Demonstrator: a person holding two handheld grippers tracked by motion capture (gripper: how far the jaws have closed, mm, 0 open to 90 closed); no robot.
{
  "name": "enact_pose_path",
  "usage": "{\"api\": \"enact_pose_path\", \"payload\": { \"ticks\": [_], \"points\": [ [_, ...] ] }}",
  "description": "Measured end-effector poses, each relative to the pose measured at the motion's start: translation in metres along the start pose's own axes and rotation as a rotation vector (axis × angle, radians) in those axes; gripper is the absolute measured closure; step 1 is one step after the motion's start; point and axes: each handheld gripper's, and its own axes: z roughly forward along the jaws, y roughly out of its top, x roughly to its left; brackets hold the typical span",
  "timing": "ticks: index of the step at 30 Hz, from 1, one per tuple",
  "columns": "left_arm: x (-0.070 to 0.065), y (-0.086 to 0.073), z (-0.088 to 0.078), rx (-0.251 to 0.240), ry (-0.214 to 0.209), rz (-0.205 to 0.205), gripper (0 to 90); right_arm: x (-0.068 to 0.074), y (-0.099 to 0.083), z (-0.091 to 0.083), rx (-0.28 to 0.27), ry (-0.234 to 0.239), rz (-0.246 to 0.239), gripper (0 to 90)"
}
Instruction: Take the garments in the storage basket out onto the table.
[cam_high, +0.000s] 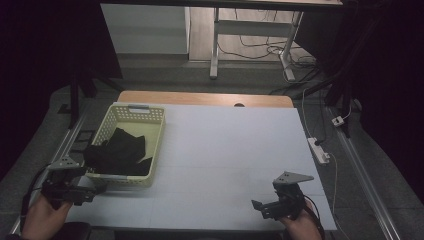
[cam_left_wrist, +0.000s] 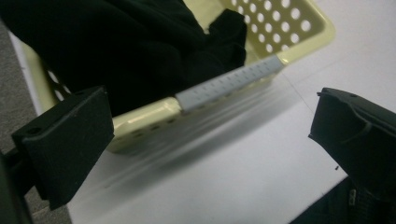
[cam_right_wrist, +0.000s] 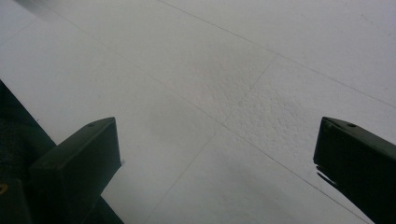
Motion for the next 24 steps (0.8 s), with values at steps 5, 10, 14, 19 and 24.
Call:
{"api": "enact_pose_path", "payload": {
  "ticks": [5,10,14,19,24],
  "points": [
    [0.014,0.007,0.001,0.002,0.02,-0.028,0.0,0.0,0.0,0.001,0.003,0.004,-0.002,0.4],
    [0.026,0.014,0.005,-0.006,0.023,-0.046,0.0,0.0,0.0,0.001,0.006,0.006,-0.002,0.4],
    [0.03,0.019,0.01,-0.009,0.024,-0.051,0.0,0.0,0.001,0.002,0.011,0.008,-0.007,0.4],
    [0.039,0.03,0.023,0.014,0.031,-0.052,0.1,0.0,0.001,0.002,0.014,0.007,-0.01,0.4],
    [0.042,0.037,0.034,0.048,0.023,-0.047,0.9,0.0,0.001,0.002,0.014,0.007,-0.009,0.4]
  ]
}}
